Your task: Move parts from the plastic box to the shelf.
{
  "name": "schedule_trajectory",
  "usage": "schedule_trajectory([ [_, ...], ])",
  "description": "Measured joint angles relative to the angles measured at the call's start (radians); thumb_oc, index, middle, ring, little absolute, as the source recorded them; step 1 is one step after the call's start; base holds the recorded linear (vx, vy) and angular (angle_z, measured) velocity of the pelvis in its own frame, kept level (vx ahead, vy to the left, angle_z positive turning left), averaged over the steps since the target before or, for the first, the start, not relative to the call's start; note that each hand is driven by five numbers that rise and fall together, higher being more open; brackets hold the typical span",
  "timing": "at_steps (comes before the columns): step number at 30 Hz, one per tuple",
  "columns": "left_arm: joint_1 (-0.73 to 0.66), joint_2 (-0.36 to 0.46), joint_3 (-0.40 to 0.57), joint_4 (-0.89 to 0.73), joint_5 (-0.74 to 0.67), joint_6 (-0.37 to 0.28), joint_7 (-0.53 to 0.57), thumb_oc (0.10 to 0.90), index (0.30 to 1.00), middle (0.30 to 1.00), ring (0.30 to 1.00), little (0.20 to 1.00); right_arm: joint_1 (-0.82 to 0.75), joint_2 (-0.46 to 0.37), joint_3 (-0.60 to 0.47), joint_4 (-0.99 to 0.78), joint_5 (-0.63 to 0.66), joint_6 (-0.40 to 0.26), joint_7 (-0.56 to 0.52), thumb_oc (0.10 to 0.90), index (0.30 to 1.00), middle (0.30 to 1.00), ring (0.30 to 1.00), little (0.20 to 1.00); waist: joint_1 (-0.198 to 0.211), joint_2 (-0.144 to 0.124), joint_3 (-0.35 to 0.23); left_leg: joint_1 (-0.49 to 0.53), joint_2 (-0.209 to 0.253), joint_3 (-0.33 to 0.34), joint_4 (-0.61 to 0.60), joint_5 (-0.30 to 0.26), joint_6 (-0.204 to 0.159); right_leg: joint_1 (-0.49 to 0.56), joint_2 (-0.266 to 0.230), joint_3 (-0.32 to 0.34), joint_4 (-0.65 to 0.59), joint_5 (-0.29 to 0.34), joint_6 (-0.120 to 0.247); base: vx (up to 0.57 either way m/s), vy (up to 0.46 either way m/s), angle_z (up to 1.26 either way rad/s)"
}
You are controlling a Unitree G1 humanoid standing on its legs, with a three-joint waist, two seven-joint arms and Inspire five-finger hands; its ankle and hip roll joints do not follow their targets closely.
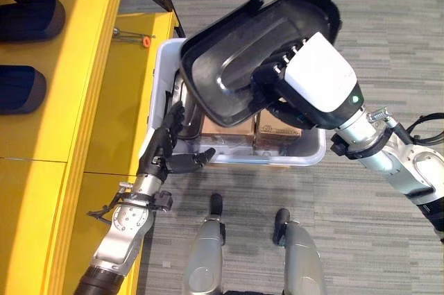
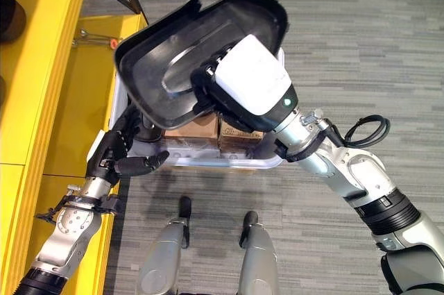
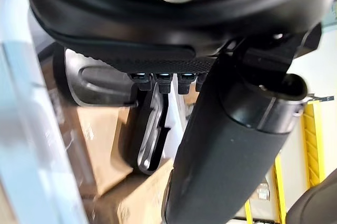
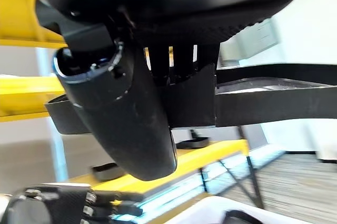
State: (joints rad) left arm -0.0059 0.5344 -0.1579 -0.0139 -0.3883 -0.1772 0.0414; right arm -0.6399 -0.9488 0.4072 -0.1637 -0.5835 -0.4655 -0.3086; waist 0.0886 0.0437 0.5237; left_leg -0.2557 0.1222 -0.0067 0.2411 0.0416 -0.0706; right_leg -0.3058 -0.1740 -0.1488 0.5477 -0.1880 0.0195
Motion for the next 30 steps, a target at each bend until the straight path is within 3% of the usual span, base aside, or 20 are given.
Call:
schedule_trajectory([
  [6,0.077,0.005,-0.007,0.001,0.034,-0.006,-0.029,0.900,1.000,1.000,1.000,1.000,-0.008,0.014,0.000,-0.080,0.076,-0.037,0.063,0.400,0.300,0.300,0.300,0.300,0.027,0.003,-0.007,0.026,0.008,-0.020,-0.029,0.009,0.013,-0.001,-0.006,-0.023,0.079,-0.054,-0.024,-0.01,-0.014,0.13],
  [8,0.075,0.019,-0.006,-0.002,0.070,-0.018,-0.032,0.900,1.000,1.000,1.000,1.000,-0.008,0.026,0.000,-0.081,0.087,-0.025,0.065,0.400,0.300,0.300,0.300,0.300,0.023,0.004,-0.008,0.022,0.025,0.006,-0.056,0.017,0.046,0.008,-0.014,-0.061,0.098,-0.065,-0.035,-0.01,-0.028,0.58],
  [9,0.061,0.036,-0.007,-0.008,0.100,-0.023,-0.048,0.900,1.000,1.000,1.000,1.000,-0.006,0.031,-0.001,-0.081,0.093,-0.016,0.069,0.400,0.300,0.300,0.300,0.300,0.007,0.002,-0.010,0.027,0.055,0.085,-0.086,-0.008,0.096,0.023,-0.033,-0.108,0.089,-0.067,-0.043,-0.03,-0.006,1.19],
  [11,0.034,0.051,-0.008,-0.023,0.131,-0.028,-0.088,0.900,1.000,1.000,1.000,1.000,-0.004,0.037,-0.006,-0.081,0.094,0.010,0.085,0.400,0.300,0.300,0.300,0.300,-0.020,0.006,-0.012,0.044,0.107,0.226,-0.104,-0.034,0.091,0.063,-0.077,-0.197,0.081,-0.076,-0.062,-0.11,0.047,1.31],
  [13,0.013,0.058,-0.037,-0.035,0.129,-0.045,-0.122,0.900,1.000,1.000,1.000,1.000,0.015,0.032,-0.025,-0.080,0.094,0.016,0.095,0.400,0.300,0.300,0.300,0.300,-0.024,0.012,-0.051,0.053,0.130,0.283,-0.054,-0.032,0.072,0.073,-0.120,-0.244,0.075,-0.080,-0.068,-0.15,0.130,0.86],
  [15,-0.008,0.075,-0.089,-0.039,0.129,-0.045,-0.142,0.900,1.000,1.000,1.000,1.000,0.019,0.014,-0.033,-0.082,0.096,0.009,0.095,0.400,0.300,0.300,0.300,0.300,-0.034,0.030,-0.082,0.086,0.111,0.295,0.005,-0.037,0.061,0.073,-0.159,-0.258,0.068,-0.068,-0.048,-0.14,0.111,0.54],
  [16,-0.015,0.075,-0.118,-0.044,0.129,-0.045,-0.144,0.900,1.000,1.000,1.000,1.000,0.020,-0.014,-0.033,-0.086,0.111,0.005,0.095,0.400,0.300,0.300,0.300,0.300,-0.040,0.059,-0.100,0.122,0.107,0.309,0.018,-0.043,0.031,0.077,-0.170,-0.266,0.072,-0.062,-0.036,-0.14,0.103,0.55],
  [17,-0.020,0.076,-0.128,-0.048,0.129,-0.045,-0.145,0.900,1.000,1.000,1.000,1.000,0.021,-0.025,-0.033,-0.089,0.122,0.006,0.094,0.400,0.300,0.300,0.300,0.300,-0.054,0.062,-0.102,0.117,0.093,0.312,0.007,-0.001,-0.015,0.082,-0.178,-0.271,0.080,-0.061,-0.031,-0.13,0.112,0.62],
  [19,-0.031,0.078,-0.137,-0.058,0.129,-0.042,-0.145,0.900,1.000,1.000,1.000,1.000,0.022,-0.028,-0.027,-0.090,0.134,0.000,0.101,0.400,0.300,0.300,0.300,0.300,-0.056,0.062,-0.102,0.123,0.043,0.319,-0.050,0.061,0.050,0.105,-0.188,-0.260,0.039,-0.039,-0.057,-0.13,0.118,0.74],
  [20,-0.032,0.081,-0.138,-0.062,0.128,-0.042,-0.145,0.900,1.000,1.000,1.000,1.000,0.022,-0.030,-0.028,-0.090,0.134,-0.004,0.102,0.400,0.300,0.300,0.300,0.300,-0.059,0.062,-0.103,0.121,0.038,0.326,-0.061,0.075,0.057,0.111,-0.181,-0.258,0.024,-0.049,-0.046,-0.11,0.159,0.96],
  [21,-0.030,0.087,-0.140,-0.075,0.127,-0.042,-0.151,0.900,1.000,1.000,1.000,1.000,0.023,-0.031,-0.029,-0.090,0.135,-0.012,0.105,0.400,0.300,0.300,0.300,0.300,-0.065,0.071,-0.110,0.122,0.034,0.332,-0.138,0.110,0.056,0.112,-0.140,-0.229,-0.022,-0.046,-0.051,-0.12,0.187,1.09],
  [22,-0.039,0.099,-0.149,-0.078,0.128,-0.042,-0.167,0.900,1.000,1.000,1.000,1.000,0.035,-0.024,-0.037,-0.090,0.136,-0.019,0.105,0.400,0.300,0.300,0.300,0.300,-0.066,0.059,-0.120,0.113,0.044,0.372,-0.133,0.061,0.084,0.120,-0.166,-0.258,-0.040,-0.015,-0.043,-0.14,0.247,1.06],
  [23,-0.051,0.112,-0.168,-0.077,0.128,-0.040,-0.181,0.900,1.000,1.000,1.000,1.000,0.049,-0.009,-0.039,-0.091,0.137,-0.017,0.109,0.400,0.300,0.300,0.300,0.300,-0.053,0.032,-0.121,0.079,0.072,0.431,-0.004,-0.018,0.110,0.122,-0.185,-0.270,-0.053,0.004,-0.023,-0.14,0.277,0.72],
  [24,-0.052,0.121,-0.188,-0.077,0.129,-0.040,-0.205,0.900,1.000,1.000,1.000,1.000,0.068,0.000,-0.039,-0.096,0.137,-0.019,0.116,0.400,0.300,0.300,0.300,0.300,-0.046,0.025,-0.129,0.074,0.108,0.452,0.110,-0.073,0.092,0.140,-0.191,-0.288,-0.086,0.029,-0.005,-0.14,0.363,0.71],
  [25,-0.052,0.123,-0.212,-0.077,0.129,-0.040,-0.231,0.900,1.000,1.000,1.000,1.000,0.086,-0.002,-0.042,-0.099,0.137,-0.029,0.119,0.400,0.300,0.300,0.300,0.300,-0.067,0.035,-0.140,0.097,0.133,0.460,0.164,-0.110,0.075,0.178,-0.197,-0.332,-0.112,0.055,0.025,-0.12,0.348,0.85],
  [26,-0.054,0.123,-0.231,-0.078,0.128,-0.041,-0.240,0.900,1.000,1.000,1.000,1.000,0.098,-0.001,-0.043,-0.099,0.137,-0.030,0.119,0.400,0.300,0.300,0.300,0.300,-0.085,0.045,-0.155,0.134,0.132,0.473,0.137,-0.127,0.056,0.195,-0.203,-0.359,-0.115,0.065,0.041,-0.09,0.385,1.07],
  [27,-0.073,0.124,-0.246,-0.076,0.130,-0.039,-0.252,0.900,1.000,1.000,1.000,1.000,0.113,0.012,-0.053,-0.100,0.137,-0.025,0.118,0.400,0.300,0.300,0.300,0.300,-0.105,0.030,-0.161,0.163,0.083,0.473,0.067,-0.118,0.030,0.208,-0.230,-0.377,-0.119,0.079,0.061,-0.06,0.312,0.83],
  [30,-0.090,0.135,-0.251,-0.087,0.131,-0.037,-0.248,0.900,1.000,1.000,1.000,1.000,0.119,0.034,-0.051,-0.105,0.137,-0.003,0.125,0.400,0.300,0.300,0.300,0.300,-0.088,0.014,-0.169,0.163,0.019,0.461,0.028,-0.102,0.071,0.228,-0.258,-0.378,-0.184,0.163,0.021,-0.05,0.215,0.43],
])
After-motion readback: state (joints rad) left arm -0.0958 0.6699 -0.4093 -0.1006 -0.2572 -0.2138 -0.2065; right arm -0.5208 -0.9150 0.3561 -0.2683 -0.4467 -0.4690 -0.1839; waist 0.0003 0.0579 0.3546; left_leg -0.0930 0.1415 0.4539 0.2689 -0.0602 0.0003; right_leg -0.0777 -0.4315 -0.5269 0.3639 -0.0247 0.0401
